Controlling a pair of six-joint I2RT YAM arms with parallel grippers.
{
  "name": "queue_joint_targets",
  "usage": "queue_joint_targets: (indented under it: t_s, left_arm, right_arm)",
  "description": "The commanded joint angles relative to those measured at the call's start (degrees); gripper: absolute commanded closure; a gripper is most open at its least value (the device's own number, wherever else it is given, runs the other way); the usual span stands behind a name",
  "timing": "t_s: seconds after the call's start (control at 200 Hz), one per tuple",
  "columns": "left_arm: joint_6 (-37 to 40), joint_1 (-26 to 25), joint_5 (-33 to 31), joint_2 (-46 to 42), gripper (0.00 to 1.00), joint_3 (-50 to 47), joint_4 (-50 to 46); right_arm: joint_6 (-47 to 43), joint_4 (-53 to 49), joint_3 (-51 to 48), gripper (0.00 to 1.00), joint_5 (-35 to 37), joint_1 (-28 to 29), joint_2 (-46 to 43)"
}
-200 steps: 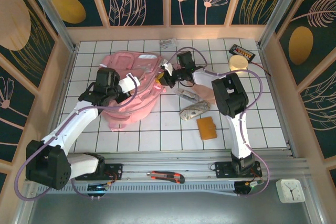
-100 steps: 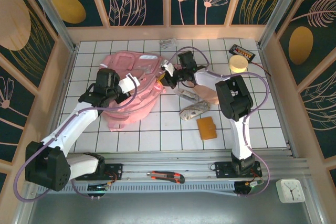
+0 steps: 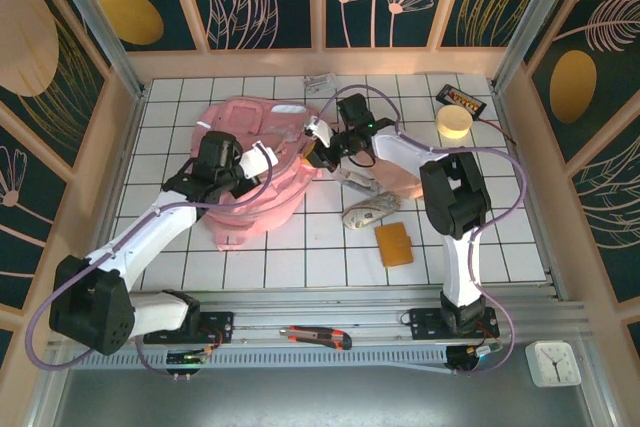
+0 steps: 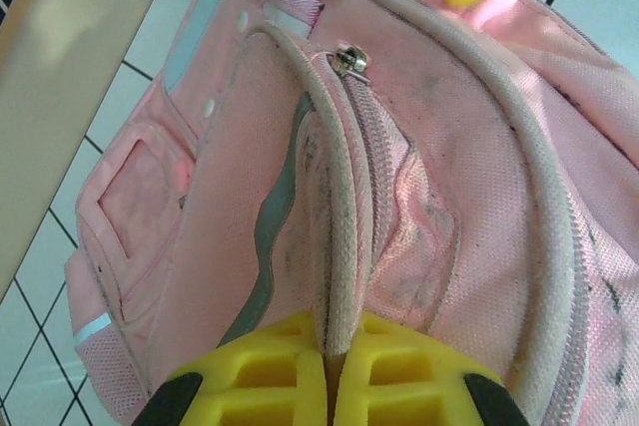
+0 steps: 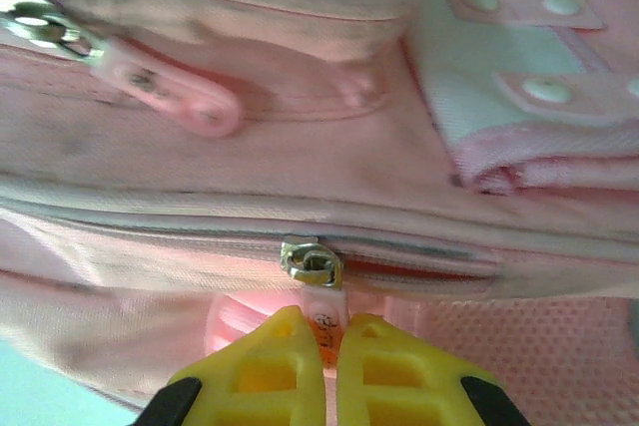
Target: Pack the student bag
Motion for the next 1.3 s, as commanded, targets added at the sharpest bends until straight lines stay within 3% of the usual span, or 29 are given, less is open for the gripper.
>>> queue_joint_targets:
  t_s: [0.0, 0.16, 0.33, 0.58, 0.726, 0.956, 1.106, 1.296]
  left_arm:
    - [-2.7, -1.3, -1.3, 0.8, 1.0, 3.4, 7.6]
    - [-4.9, -1.8, -1.9, 1.4, 1.0, 4.5, 7.9]
    - [-7.6, -3.9, -2.5, 2.6, 1.0, 6.4, 8.3]
    - [-16.8, -10.4, -7.1, 6.7, 1.0, 10.0, 8.7]
    - [-23.4, -11.0, -7.8, 9.1, 1.0, 13.7, 7.8]
    - [-25.6, -11.7, -8.3, 10.0, 1.0, 15.6, 7.3]
    - [-25.4, -12.1, -8.7, 10.0, 1.0, 15.6, 6.5]
    - [-23.0, -12.2, -8.8, 9.4, 1.0, 13.5, 7.0]
  right_arm:
    - [-1.7, -5.4, -0.5, 1.0, -2.8, 2.3, -3.7]
    - [-3.0, -10.9, 0.1, 1.0, -1.7, 3.3, -4.7]
    - [-0.3, -9.7, -1.9, 1.0, -2.4, 5.0, -6.8]
    - [15.3, 1.6, -7.9, 1.0, -4.0, 8.1, -9.4]
    - [25.8, 11.5, -14.7, 1.0, -5.2, 8.1, -12.7]
    - [40.6, 31.8, -27.6, 1.0, -4.4, 8.5, -20.0]
    - [43.9, 37.8, -31.6, 1.0, -1.5, 7.6, -23.9]
    - [40.9, 32.7, -31.4, 1.0, 2.9, 4.3, -26.4]
